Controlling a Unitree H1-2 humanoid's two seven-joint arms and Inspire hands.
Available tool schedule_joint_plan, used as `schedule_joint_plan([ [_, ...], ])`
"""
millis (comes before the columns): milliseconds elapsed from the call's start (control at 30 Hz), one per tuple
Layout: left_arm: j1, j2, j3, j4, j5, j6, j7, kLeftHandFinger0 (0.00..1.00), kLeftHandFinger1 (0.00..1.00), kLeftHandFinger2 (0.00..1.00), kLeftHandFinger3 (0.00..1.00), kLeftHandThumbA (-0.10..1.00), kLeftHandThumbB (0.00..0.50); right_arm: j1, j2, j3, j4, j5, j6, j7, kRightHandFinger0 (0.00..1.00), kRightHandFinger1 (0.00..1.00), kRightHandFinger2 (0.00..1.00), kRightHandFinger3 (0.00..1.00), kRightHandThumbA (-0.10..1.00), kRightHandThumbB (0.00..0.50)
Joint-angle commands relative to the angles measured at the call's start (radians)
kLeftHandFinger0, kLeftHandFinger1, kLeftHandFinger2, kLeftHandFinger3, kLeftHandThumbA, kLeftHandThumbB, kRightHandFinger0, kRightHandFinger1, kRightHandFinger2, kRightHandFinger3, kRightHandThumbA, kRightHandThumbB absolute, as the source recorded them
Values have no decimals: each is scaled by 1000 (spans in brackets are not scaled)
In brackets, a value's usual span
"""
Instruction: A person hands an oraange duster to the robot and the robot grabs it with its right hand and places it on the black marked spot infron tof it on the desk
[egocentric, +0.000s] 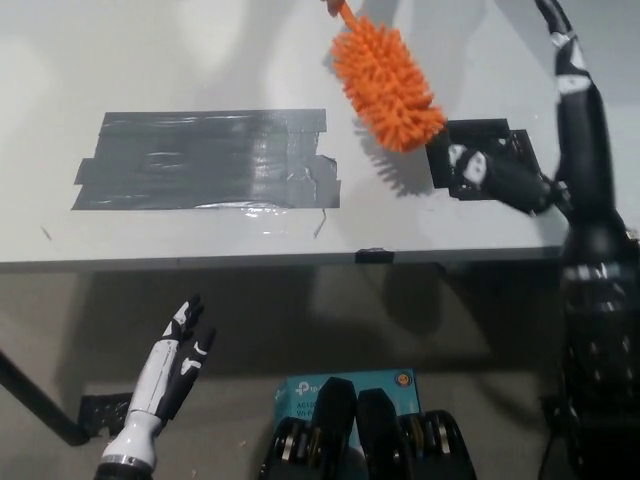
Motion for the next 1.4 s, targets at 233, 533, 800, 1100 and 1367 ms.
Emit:
schedule_joint_plan([
  [233,-16,7,-3,-33,-1,-19,4,1000,1000,1000,1000,954,93,-273,5,14,236,-10,131,38,1000,1000,1000,1000,1000,270],
  [533,-26,7,-6,-41,-5,-5,-7,1000,1000,1000,1000,943,97,-473,-2,43,579,-33,211,24,1000,1000,1000,1000,1000,304],
  [800,-34,9,-5,-43,-7,-5,-7,1000,1000,1000,1000,950,115,-613,17,40,952,-8,187,-48,1000,1000,1000,1000,1000,313],
  [1100,-37,10,-13,-46,1,-1,-11,1000,1000,1000,1000,952,115,-687,41,36,1230,32,162,-85,1000,1000,1000,1000,1000,346],
  [1367,-44,16,-18,-48,12,5,-10,1000,1000,1000,1000,931,101,-704,61,18,1352,90,157,-69,1000,1000,1000,1000,1000,352],
])
